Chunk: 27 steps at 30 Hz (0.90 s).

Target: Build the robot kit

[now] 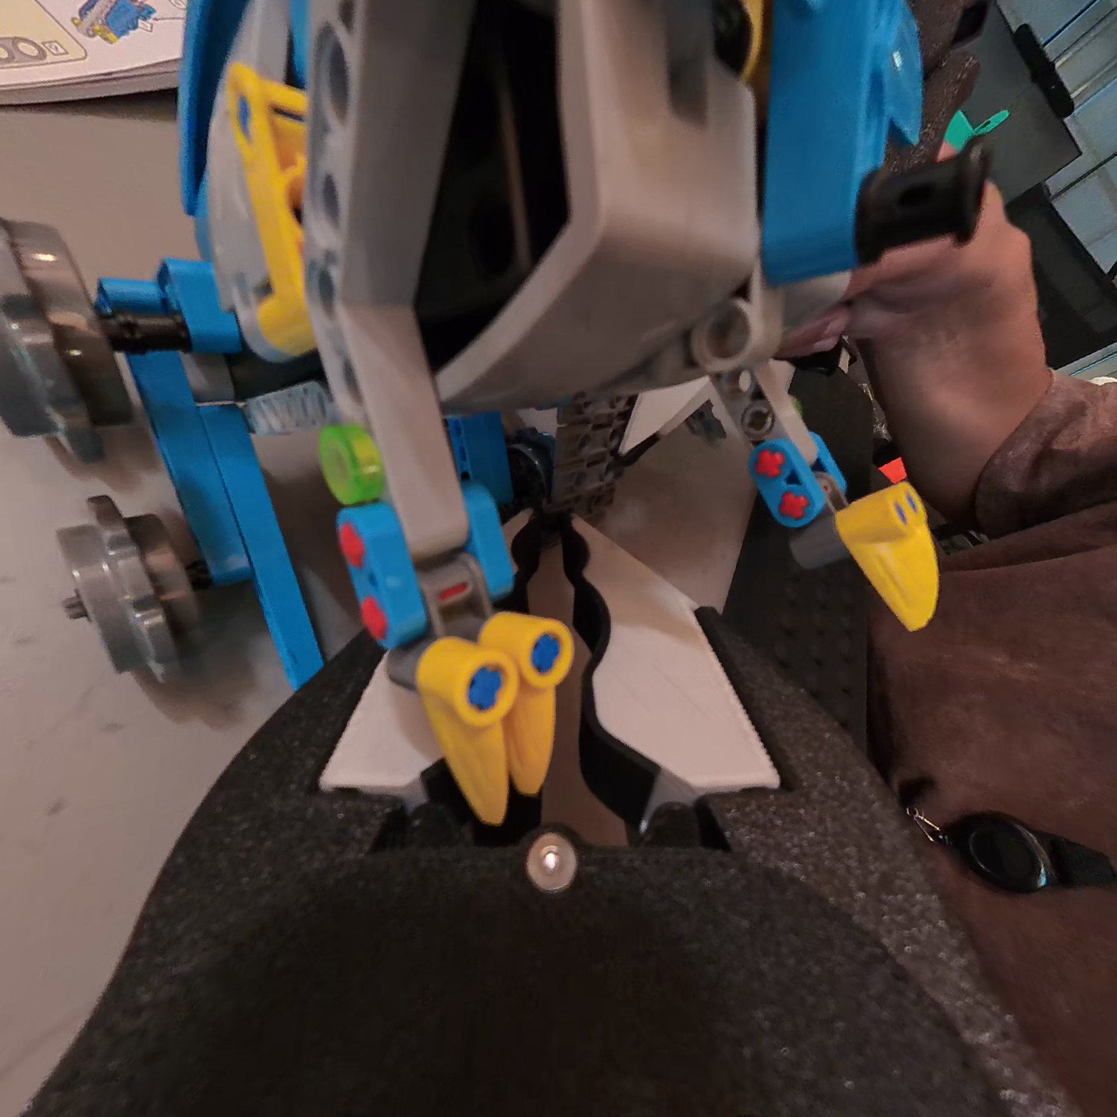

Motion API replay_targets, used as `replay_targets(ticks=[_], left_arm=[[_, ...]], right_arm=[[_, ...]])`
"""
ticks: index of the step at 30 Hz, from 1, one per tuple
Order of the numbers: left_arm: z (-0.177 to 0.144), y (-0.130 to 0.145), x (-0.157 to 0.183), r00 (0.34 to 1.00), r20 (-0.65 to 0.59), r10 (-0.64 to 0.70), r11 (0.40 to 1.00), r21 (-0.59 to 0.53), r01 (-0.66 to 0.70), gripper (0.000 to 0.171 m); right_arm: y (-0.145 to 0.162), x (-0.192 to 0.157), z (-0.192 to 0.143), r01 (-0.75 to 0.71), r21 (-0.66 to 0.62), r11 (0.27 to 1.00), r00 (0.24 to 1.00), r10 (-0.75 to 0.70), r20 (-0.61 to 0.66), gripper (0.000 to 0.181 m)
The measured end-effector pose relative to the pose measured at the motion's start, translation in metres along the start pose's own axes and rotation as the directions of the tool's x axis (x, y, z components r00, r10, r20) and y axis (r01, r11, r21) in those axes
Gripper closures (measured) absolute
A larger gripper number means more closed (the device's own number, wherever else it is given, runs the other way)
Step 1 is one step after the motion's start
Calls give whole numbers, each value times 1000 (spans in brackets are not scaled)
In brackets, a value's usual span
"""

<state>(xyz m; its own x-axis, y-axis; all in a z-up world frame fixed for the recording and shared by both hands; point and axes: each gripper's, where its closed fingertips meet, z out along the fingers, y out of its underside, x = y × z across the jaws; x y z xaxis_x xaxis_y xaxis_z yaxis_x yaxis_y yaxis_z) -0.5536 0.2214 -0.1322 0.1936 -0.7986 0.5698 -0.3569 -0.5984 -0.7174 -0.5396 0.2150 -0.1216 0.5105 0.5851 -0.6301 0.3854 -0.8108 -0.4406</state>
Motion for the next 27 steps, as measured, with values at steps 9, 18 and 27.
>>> replay_targets(ticks=[9,18,27], left_arm=[[1,-2,2,1000,2,17,1000,10,-17,169],[1,-3,2,1000,0,12,1000,20,-12,166],[1,-5,0,1000,-2,-8,1000,27,8,166]], right_arm=[[0,4,-2,-11,-78,997,994,2,-109,177],[-2,11,-4,-107,-3,994,994,107,8,167],[-6,10,2,-206,128,970,971,186,152,160]])
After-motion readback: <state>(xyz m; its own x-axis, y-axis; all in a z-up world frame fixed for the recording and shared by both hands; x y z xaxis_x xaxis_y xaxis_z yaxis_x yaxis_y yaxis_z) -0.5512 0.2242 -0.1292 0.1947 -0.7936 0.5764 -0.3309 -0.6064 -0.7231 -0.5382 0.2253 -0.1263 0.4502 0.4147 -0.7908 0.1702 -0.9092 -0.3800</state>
